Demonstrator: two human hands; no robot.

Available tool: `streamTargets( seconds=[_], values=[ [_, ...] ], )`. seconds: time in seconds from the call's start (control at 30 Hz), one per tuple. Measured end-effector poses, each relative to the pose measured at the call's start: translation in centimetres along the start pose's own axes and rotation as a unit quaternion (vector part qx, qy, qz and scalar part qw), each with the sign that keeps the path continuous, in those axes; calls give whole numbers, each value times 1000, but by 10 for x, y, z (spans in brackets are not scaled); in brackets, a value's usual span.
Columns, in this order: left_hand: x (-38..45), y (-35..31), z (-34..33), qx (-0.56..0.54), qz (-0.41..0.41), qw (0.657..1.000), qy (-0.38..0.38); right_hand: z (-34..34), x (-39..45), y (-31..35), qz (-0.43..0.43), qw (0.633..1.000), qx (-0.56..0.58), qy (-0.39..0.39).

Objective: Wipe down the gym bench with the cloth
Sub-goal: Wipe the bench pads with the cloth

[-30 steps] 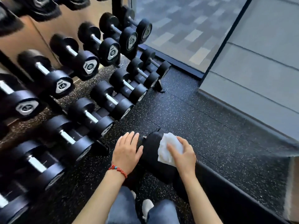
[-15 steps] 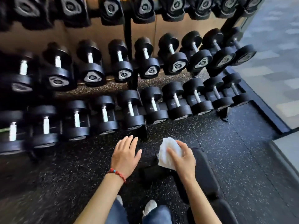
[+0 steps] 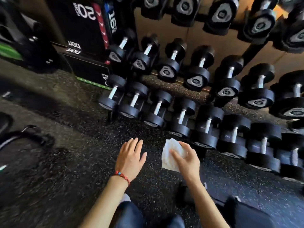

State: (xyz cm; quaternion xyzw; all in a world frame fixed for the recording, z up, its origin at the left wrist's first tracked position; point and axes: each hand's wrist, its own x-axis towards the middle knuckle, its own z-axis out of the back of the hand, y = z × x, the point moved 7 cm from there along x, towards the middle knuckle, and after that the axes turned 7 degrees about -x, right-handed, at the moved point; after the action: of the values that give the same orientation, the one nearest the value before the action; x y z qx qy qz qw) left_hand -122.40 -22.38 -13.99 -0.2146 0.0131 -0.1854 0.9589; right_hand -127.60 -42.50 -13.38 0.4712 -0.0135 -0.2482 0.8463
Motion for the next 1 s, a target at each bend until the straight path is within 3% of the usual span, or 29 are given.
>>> streamTargets(
  seconds=[0.33, 0.57, 1.0],
  values=[
    [-32, 193, 87, 24, 185, 981, -61, -184, 13, 122, 82, 985, -31, 151],
    [-34, 262, 107, 9, 288, 953, -89, -260, 48, 175, 131, 966, -67, 215],
    [90, 363, 156, 14, 366, 922, -125, -377, 193, 308, 198, 935, -85, 282]
  ],
)
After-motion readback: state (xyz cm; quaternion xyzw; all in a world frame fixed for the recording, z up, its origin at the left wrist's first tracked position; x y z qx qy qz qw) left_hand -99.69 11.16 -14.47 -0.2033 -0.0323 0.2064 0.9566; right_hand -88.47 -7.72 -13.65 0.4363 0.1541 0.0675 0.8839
